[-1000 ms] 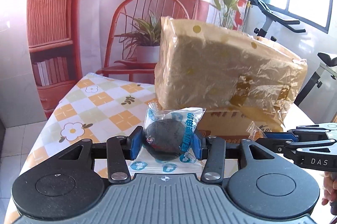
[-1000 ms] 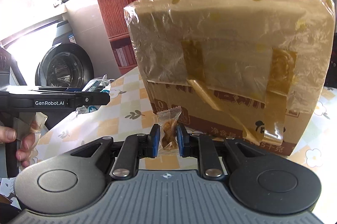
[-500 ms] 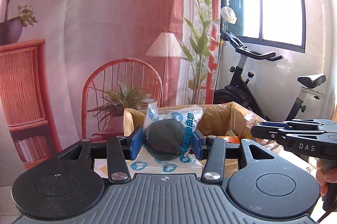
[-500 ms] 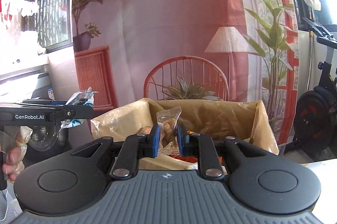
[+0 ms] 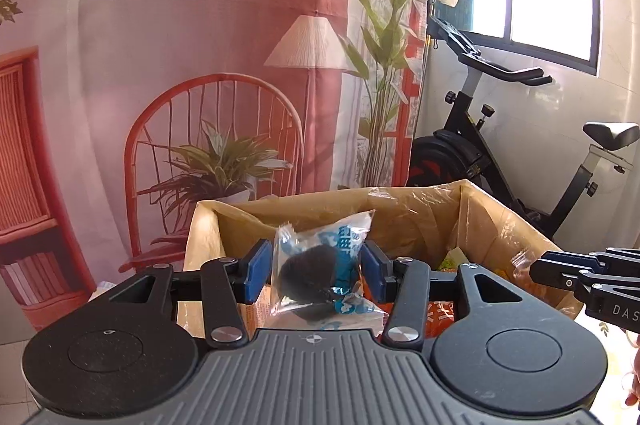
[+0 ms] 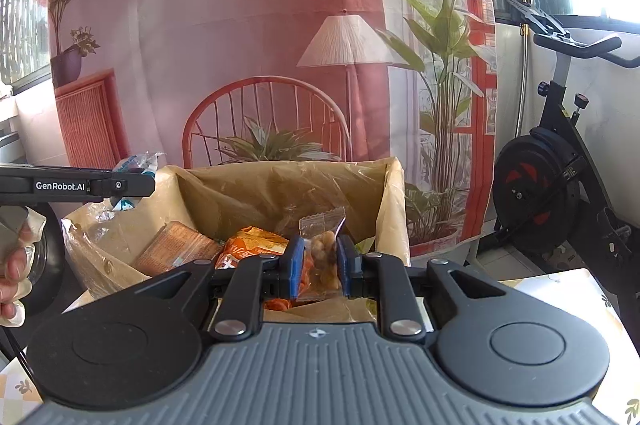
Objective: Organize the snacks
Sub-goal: 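Carry both held packets over the lined box and open both grippers, then withdraw both grippers from the box toward the green wrapped cake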
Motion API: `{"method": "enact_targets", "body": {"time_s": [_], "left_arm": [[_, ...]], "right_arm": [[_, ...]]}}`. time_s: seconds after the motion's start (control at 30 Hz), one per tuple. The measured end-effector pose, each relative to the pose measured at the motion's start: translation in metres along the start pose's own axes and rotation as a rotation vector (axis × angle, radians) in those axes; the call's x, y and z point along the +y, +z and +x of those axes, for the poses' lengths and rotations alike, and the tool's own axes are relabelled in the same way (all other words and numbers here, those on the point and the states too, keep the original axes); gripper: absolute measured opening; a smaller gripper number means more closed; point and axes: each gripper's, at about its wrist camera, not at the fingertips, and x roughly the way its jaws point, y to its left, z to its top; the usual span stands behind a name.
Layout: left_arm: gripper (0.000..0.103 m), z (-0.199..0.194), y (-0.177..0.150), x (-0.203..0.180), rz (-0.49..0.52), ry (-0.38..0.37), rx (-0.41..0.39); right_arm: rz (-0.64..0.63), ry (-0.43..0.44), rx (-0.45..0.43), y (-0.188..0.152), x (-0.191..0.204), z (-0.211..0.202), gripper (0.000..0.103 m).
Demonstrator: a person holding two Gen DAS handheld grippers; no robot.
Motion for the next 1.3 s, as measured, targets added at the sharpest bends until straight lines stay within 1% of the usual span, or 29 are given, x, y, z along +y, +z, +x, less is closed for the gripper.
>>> {"method": "enact_targets", "body": {"time_s": [0.03, 0.07, 0.1, 0.23, 0.4, 0.47, 0.57, 0.6, 0.63, 0.73, 0.8, 0.83, 0.87, 0.93, 0.97, 1.03, 1.13, 1.3], "left_arm": [[0.058, 0.0, 0.0, 0.002, -0.015, 0.0, 0.004], [0.063, -0.003, -0.002, 0.003, -0.024, 0.0, -0.002], [0.065, -0.006, -0.004, 0.003, -0.022, 0.0, -0.006], [0.065, -0.021, -0.011, 0.002, 0.019, -0.007, -0.005], [0.065, -0.048, -0.015, 0.011, 0.014, -0.028, -0.007], [0.065, -0.06, -0.019, 0.017, 0.005, -0.028, -0.003], [0.065, -0.076, -0.033, 0.025, -0.03, -0.04, 0.017], [0.065, -0.08, -0.039, 0.028, -0.044, -0.044, 0.025], [0.065, -0.084, -0.049, 0.032, -0.065, -0.047, 0.038], [0.065, -0.086, -0.076, 0.038, -0.098, -0.04, 0.095], [0.065, -0.083, -0.096, 0.04, -0.1, -0.024, 0.145], [0.065, -0.08, -0.104, 0.041, -0.103, -0.021, 0.169], [0.065, -0.078, -0.114, 0.044, -0.11, -0.017, 0.196], [0.065, -0.073, -0.128, 0.047, -0.12, -0.002, 0.235], [0.065, -0.071, -0.133, 0.048, -0.12, 0.002, 0.248], [0.065, -0.068, -0.14, 0.048, -0.114, 0.004, 0.267], [0.065, -0.063, -0.148, 0.046, -0.103, 0.003, 0.287], [0.065, -0.06, -0.155, 0.044, -0.107, -0.011, 0.301]], "right_arm": [[0.004, 0.008, -0.012, 0.0, 0.0, -0.002, 0.026], [0.003, 0.017, -0.023, 0.0, 0.0, -0.006, 0.027], [-0.001, 0.024, -0.029, 0.0, 0.001, -0.009, 0.027], [-0.012, 0.066, -0.033, -0.002, 0.005, -0.019, 0.027], [-0.008, 0.11, -0.02, -0.007, 0.011, -0.032, 0.028], [0.002, 0.13, -0.014, -0.011, 0.012, -0.04, 0.033], [0.009, 0.151, 0.011, -0.019, 0.014, -0.048, 0.044], [0.007, 0.154, 0.025, -0.023, 0.015, -0.05, 0.05], [0.002, 0.158, 0.049, -0.03, 0.016, -0.052, 0.057], [-0.018, 0.175, 0.121, -0.049, 0.02, -0.051, 0.065], [-0.029, 0.169, 0.19, -0.065, 0.022, -0.045, 0.067], [-0.032, 0.16, 0.26, -0.077, 0.022, -0.038, 0.072], [-0.032, 0.156, 0.317, -0.086, 0.023, -0.03, 0.073], [-0.037, 0.158, 0.393, -0.103, 0.024, -0.021, 0.073], [-0.05, 0.165, 0.457, -0.114, 0.027, -0.015, 0.073], [-0.074, 0.182, 0.552, -0.13, 0.031, -0.008, 0.076], [-0.095, 0.22, 0.625, -0.144, 0.036, -0.003, 0.08], [-0.211, 0.245, 0.754, -0.164, 0.046, 0.005, 0.08]]}}
